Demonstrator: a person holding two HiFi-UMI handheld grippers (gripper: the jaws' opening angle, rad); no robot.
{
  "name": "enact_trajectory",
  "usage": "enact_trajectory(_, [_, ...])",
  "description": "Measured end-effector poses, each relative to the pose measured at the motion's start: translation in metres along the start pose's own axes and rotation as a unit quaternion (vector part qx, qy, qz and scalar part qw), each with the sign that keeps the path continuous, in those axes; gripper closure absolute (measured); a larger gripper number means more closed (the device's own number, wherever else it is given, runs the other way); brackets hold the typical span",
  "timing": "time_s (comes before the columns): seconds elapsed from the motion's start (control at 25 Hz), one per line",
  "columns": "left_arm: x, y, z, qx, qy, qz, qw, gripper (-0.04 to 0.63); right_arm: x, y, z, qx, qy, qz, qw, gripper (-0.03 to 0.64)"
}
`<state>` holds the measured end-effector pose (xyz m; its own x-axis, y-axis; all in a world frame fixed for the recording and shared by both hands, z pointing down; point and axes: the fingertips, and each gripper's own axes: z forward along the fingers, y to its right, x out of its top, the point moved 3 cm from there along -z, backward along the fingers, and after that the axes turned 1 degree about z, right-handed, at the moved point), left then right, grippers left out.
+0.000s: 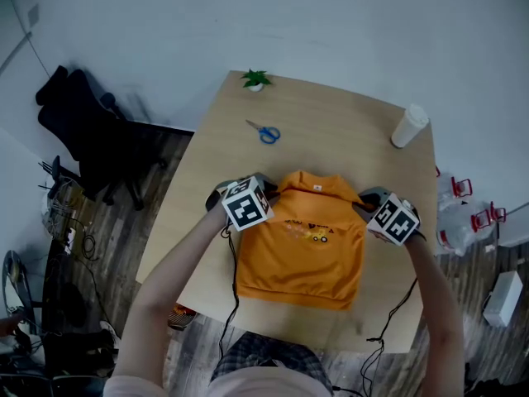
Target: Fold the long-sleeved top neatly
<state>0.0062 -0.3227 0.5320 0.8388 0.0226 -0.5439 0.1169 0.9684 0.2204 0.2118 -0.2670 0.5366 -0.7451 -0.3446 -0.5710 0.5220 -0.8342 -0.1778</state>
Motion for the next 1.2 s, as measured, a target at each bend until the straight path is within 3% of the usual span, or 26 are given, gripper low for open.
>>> enact_trajectory(0.48, [-0.02,0.096,-0.043,-0.022,0.002,0.033,0.9992,0.548,-0.015,-0.098,-0.023,0.04,-0.007,-0.053,0.998,0.569])
enact_trajectory(1.0, [-0.062,0.197,-0.046,-0.079,-0.001,0.015,0.9968,0.548,-0.056,-0.205,-0.029,0.103,-0.022,-0.044,0.993,0.569])
enact_trajectory(1.2, [-0.078,0.229,-0.038,-0.107,-0.022,0.031,0.9936,0.548,-0.069,-0.24,-0.019,0.136,-0.047,-0.052,0.988,0.572])
